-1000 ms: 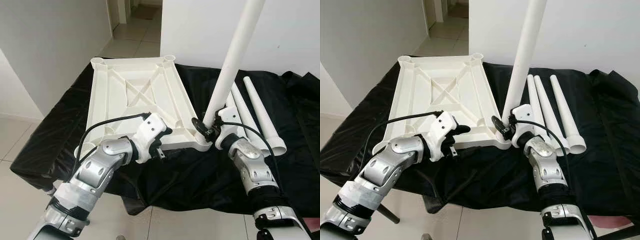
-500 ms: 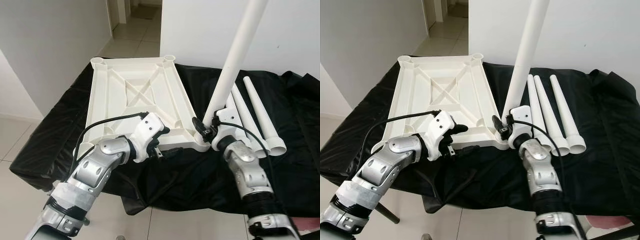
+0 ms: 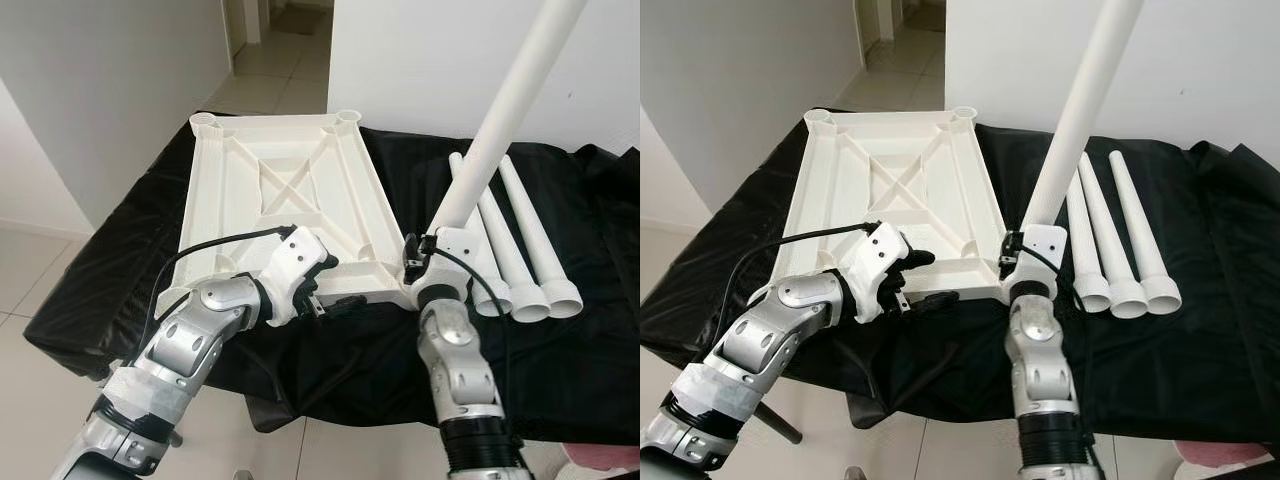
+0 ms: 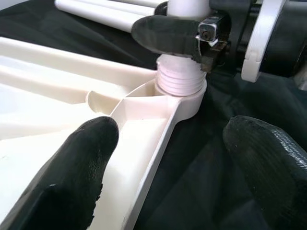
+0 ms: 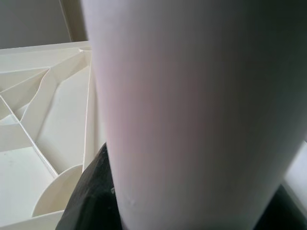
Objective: Building children table
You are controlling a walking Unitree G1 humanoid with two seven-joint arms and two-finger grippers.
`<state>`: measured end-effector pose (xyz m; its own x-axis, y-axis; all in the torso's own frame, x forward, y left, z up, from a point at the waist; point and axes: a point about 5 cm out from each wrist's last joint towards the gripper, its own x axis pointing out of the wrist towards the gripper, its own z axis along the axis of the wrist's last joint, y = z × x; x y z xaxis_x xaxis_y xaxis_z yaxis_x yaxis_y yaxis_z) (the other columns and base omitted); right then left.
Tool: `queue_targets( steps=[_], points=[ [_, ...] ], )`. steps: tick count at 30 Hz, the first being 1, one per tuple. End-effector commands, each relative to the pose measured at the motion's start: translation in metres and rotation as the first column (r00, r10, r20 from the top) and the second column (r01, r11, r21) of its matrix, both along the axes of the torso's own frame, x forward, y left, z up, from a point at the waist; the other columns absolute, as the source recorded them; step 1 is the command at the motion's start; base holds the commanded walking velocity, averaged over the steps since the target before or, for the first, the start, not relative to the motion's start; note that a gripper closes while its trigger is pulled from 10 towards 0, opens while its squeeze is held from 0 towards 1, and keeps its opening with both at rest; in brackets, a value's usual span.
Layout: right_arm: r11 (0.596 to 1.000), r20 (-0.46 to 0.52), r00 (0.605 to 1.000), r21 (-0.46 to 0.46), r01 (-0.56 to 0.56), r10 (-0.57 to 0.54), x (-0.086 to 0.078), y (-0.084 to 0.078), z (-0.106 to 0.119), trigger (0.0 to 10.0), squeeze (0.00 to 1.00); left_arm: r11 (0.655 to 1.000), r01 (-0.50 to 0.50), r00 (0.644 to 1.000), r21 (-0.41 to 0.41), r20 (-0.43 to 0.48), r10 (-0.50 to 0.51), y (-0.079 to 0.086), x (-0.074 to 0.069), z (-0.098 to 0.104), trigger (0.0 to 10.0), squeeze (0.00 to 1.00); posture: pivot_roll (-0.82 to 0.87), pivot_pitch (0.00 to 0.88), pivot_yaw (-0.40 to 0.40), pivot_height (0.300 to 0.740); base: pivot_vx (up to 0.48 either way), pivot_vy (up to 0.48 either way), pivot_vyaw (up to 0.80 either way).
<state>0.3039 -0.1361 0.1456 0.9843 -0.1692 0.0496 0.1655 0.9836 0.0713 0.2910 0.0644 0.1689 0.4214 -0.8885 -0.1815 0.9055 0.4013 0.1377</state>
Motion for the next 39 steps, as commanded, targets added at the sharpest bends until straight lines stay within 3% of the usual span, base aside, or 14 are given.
queue_targets(
  steps=[1,2,3,11,15,16,18,19,35,39],
  points=[
    [1.0,-0.1,0.995,0.024,0.02,-0.017,-0.006,-0.003,-0.02,10.0,0.0,1.0,0.025,1.0,0.01,-0.017,-0.025,0.0,-0.004,-0.003,10.0,0.0,-0.05,0.048,0.017,0.74,0.0,0.0,0.0],
    [0.999,-0.092,0.996,0.027,0.021,-0.018,-0.007,-0.005,-0.019,10.0,0.43,1.0,0.025,1.0,0.01,-0.017,-0.025,0.0,-0.003,-0.003,10.0,0.0,-0.05,0.049,0.015,0.74,0.0,0.0,0.0],
    [1.0,-0.085,0.996,0.025,0.019,-0.017,-0.008,-0.005,-0.018,10.0,1.0,1.0,0.022,1.0,0.008,-0.016,-0.022,0.0,-0.003,-0.003,10.0,0.0,-0.05,0.049,0.015,0.74,0.0,0.0,0.0],
    [0.998,0.007,0.998,0.001,-0.061,0.061,-0.012,-0.004,-0.005,10.0,1.0,1.0,0.001,1.0,0.004,-0.015,-0.001,0.004,-0.003,-0.003,10.0,0.0,-0.06,0.062,0.004,0.74,0.0,0.0,0.0],
    [0.997,0.007,0.997,0.008,-0.08,0.08,-0.014,-0.005,-0.004,10.0,1.0,1.0,-0.007,1.0,0.001,-0.018,0.007,0.005,-0.003,-0.004,10.0,0.0,-0.06,0.062,0.004,0.74,0.0,0.0,0.0],
    [0.995,0.002,0.995,0.003,-0.1,0.1,-0.015,-0.005,-0.005,10.0,0.28,1.0,-0.016,1.0,0.001,-0.016,0.016,0.005,-0.001,-0.004,10.0,0.0,-0.06,0.066,-0.003,0.74,0.0,0.0,0.0],
    [0.993,-0.002,0.993,0.0,-0.115,0.115,-0.017,-0.005,-0.005,10.0,0.28,1.0,-0.022,1.0,0.001,-0.016,0.022,0.005,0.001,-0.004,10.0,0.0,-0.06,0.066,-0.003,0.74,0.0,0.0,0.0],
    [0.991,-0.004,0.991,-0.002,-0.136,0.136,-0.019,-0.005,-0.007,10.0,0.0,1.0,-0.028,1.0,0.001,-0.014,0.028,0.005,0.002,-0.004,10.0,0.0,-0.07,0.071,0.0,0.74,0.0,0.0,0.0],
    [0.974,0.013,0.974,-0.024,-0.227,0.227,-0.037,-0.001,-0.017,10.0,0.0,0.988,-0.152,0.987,-0.018,0.056,0.153,0.014,0.019,0.004,10.0,0.0,-0.08,0.079,0.018,0.74,0.0,0.0,0.0],
    [0.964,-0.005,0.965,-0.044,-0.263,0.263,-0.044,0.0,-0.025,10.0,0.0,0.98,-0.2,0.977,0.022,0.078,0.198,0.016,0.026,0.001,10.0,0.0,-0.08,0.074,0.033,0.74,0.0,0.0,0.0]
  ],
)
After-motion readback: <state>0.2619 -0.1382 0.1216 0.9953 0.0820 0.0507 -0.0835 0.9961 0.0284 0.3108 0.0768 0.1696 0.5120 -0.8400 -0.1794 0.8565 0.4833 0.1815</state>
